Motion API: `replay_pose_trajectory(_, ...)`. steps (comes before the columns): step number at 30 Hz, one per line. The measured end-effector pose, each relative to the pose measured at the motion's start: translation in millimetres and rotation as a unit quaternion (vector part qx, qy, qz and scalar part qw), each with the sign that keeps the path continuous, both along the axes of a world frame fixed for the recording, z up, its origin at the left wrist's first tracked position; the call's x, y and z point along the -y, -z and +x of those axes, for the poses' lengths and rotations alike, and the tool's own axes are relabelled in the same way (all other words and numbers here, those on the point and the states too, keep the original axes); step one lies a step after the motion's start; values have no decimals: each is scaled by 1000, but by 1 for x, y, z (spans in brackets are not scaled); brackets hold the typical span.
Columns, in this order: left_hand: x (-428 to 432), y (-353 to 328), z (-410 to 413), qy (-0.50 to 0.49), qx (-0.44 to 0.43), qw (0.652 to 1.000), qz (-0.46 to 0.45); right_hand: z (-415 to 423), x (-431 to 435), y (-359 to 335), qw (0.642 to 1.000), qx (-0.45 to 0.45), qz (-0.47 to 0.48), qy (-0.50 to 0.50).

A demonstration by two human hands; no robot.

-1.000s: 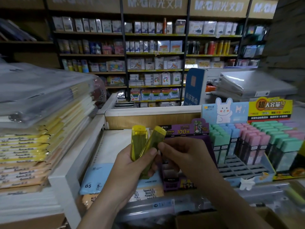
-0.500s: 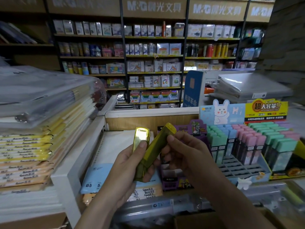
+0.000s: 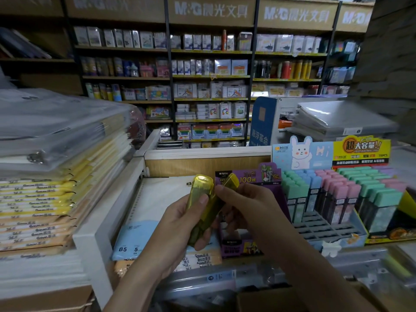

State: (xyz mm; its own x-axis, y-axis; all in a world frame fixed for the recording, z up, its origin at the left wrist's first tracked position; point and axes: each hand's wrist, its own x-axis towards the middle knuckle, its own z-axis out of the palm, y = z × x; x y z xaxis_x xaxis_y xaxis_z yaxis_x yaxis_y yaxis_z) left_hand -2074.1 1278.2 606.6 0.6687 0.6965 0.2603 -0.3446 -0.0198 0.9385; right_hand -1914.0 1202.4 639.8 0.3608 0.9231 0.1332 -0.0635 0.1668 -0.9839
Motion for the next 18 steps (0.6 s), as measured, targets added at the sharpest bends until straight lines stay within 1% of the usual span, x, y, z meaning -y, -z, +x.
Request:
replay_pose_trajectory(3,-1,1,1,-13,5,1000,-15,2,-1,0,1000,-4,16,-24)
replay_pose_trajectory(6,-3,3,3,-37,1,999,-2,1,0,0,999,1,30,-44)
replay_pose_trajectory(12,-1,4,6,-70,16,997,5,3,3,5,998,42,43,-20)
replay_pose_trajectory(15,1,4,9,-123,42,991,-12,10,8,1,998,38,53,-9)
replay_pose_trajectory(18,2,2,11,-161,59,985,-22,24,14,-3,993,68,91,17)
